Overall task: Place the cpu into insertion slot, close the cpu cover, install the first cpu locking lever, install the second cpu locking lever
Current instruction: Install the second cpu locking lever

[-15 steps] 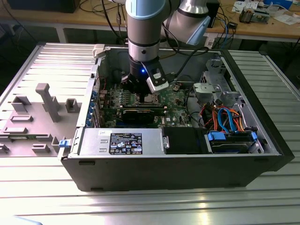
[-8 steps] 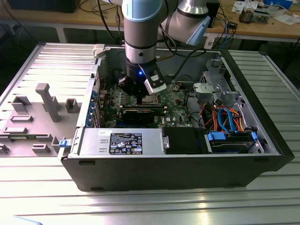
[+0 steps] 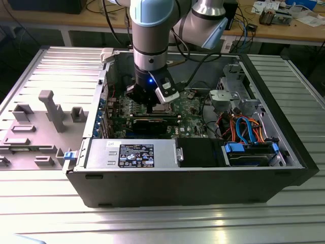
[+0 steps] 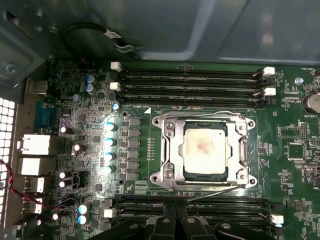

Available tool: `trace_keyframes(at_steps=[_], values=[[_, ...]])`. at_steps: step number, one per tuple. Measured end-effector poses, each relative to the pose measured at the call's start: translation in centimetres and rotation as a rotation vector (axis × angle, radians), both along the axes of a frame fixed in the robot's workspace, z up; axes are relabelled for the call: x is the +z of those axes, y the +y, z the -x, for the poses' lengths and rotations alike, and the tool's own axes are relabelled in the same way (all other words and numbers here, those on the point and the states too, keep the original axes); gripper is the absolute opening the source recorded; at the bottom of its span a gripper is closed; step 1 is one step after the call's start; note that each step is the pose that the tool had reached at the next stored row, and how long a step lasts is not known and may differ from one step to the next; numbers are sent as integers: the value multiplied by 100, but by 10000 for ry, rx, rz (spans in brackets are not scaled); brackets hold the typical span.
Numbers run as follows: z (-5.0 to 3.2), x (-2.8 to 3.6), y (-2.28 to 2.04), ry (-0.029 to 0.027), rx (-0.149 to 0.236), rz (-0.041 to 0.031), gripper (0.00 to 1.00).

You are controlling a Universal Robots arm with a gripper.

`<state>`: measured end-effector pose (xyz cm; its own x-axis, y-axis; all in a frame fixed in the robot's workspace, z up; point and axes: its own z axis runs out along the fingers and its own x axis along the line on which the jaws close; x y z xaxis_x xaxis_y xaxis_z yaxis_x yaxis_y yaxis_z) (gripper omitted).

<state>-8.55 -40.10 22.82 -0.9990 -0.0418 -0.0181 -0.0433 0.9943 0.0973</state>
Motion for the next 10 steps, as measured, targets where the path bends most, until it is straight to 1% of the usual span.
trace_keyframes(at_steps=[1, 2, 3, 4, 9, 10], values=[[2, -5, 0, 0, 126, -6, 11], [3, -13, 0, 1, 249, -33, 11], [3, -16, 1, -2, 252, -90, 11], [3, -17, 1, -2, 252, -110, 11], [4, -17, 0, -2, 255, -111, 11], [7, -17, -4, -2, 252, -134, 11]])
